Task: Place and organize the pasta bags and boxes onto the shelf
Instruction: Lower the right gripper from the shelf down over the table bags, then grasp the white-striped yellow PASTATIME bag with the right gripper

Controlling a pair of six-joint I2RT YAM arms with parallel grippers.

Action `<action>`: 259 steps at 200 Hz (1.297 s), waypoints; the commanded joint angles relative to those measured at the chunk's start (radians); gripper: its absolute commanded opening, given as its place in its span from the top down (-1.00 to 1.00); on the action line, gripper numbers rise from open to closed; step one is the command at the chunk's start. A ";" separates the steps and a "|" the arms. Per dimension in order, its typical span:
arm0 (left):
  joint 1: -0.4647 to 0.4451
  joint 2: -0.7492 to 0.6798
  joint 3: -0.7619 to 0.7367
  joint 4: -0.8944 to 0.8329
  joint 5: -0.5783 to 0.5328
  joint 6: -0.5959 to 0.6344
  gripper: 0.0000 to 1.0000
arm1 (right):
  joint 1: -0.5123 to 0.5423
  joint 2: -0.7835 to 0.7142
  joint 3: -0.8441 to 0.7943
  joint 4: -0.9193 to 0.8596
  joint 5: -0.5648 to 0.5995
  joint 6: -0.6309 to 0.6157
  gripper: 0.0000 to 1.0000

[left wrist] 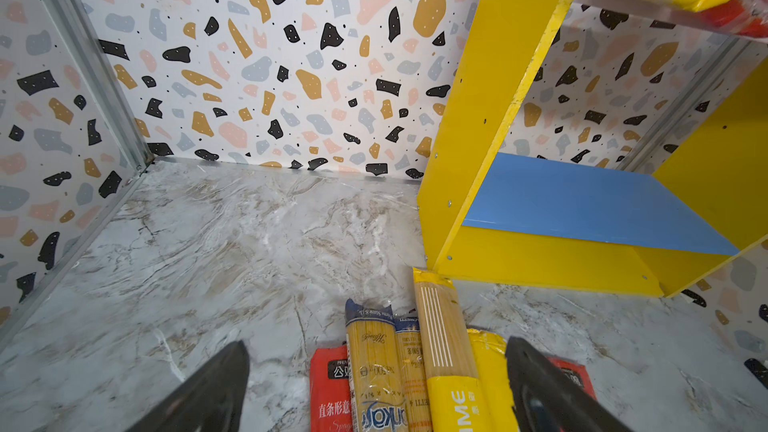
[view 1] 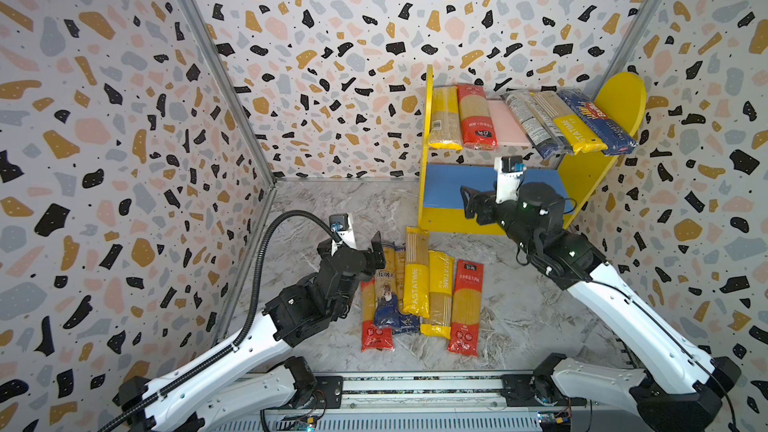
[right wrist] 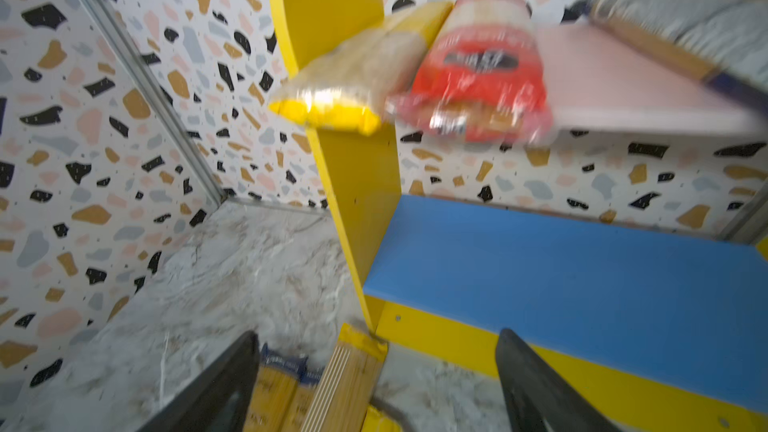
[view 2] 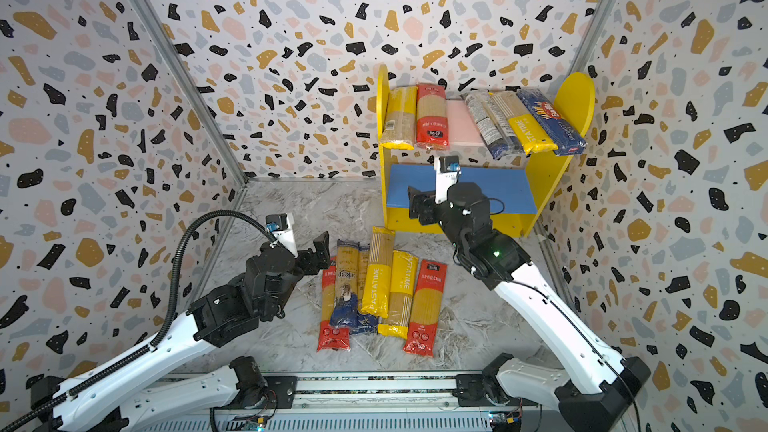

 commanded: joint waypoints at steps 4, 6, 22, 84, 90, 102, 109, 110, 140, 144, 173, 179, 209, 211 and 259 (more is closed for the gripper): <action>0.004 -0.031 -0.070 -0.004 0.023 -0.025 -0.90 | 0.109 -0.077 -0.120 -0.091 0.160 0.151 -0.77; 0.005 -0.034 -0.077 -0.002 0.026 -0.028 -0.90 | 0.119 -0.081 -0.133 -0.092 0.162 0.162 -0.77; 0.004 -0.051 -0.128 0.010 0.032 -0.063 -0.90 | 0.158 -0.126 -0.237 -0.105 0.174 0.226 -0.76; 0.004 -0.078 -0.208 0.011 0.020 -0.115 -0.88 | 0.184 -0.140 -0.406 -0.119 0.086 0.334 -0.76; 0.004 -0.081 -0.211 0.011 0.021 -0.118 -0.88 | 0.189 -0.124 -0.406 -0.110 0.073 0.334 -0.76; 0.003 -0.087 -0.217 0.005 0.023 -0.125 -0.88 | 0.203 -0.086 -0.401 -0.092 0.056 0.336 -0.76; 0.005 -0.093 -0.220 0.002 0.024 -0.127 -0.88 | 0.212 -0.057 -0.396 -0.085 0.050 0.342 -0.76; 0.005 -0.093 -0.221 0.001 0.023 -0.127 -0.88 | 0.212 -0.053 -0.396 -0.084 0.050 0.344 -0.76; 0.005 -0.129 -0.243 -0.020 0.012 -0.138 -0.88 | 0.235 0.081 -0.393 -0.031 -0.016 0.421 -0.76; 0.004 -0.135 -0.245 -0.023 0.012 -0.141 -0.88 | 0.241 0.100 -0.390 -0.023 -0.023 0.434 -0.76; 0.005 -0.184 -0.266 -0.041 0.007 -0.149 -0.88 | 0.288 0.215 -0.366 0.043 -0.071 0.484 -0.78; 0.004 -0.196 -0.270 -0.041 0.006 -0.149 -0.88 | 0.295 0.236 -0.362 0.062 -0.085 0.489 -0.78; 0.004 -0.237 -0.287 -0.049 0.006 -0.140 -0.88 | 0.311 0.342 -0.322 0.103 -0.119 0.510 -0.78; 0.003 -0.240 -0.288 -0.049 0.007 -0.138 -0.89 | 0.311 0.347 -0.319 0.106 -0.120 0.510 -0.78; 0.004 -0.291 -0.296 -0.072 0.044 -0.111 -0.89 | 0.318 0.488 -0.235 0.086 -0.111 0.518 -0.78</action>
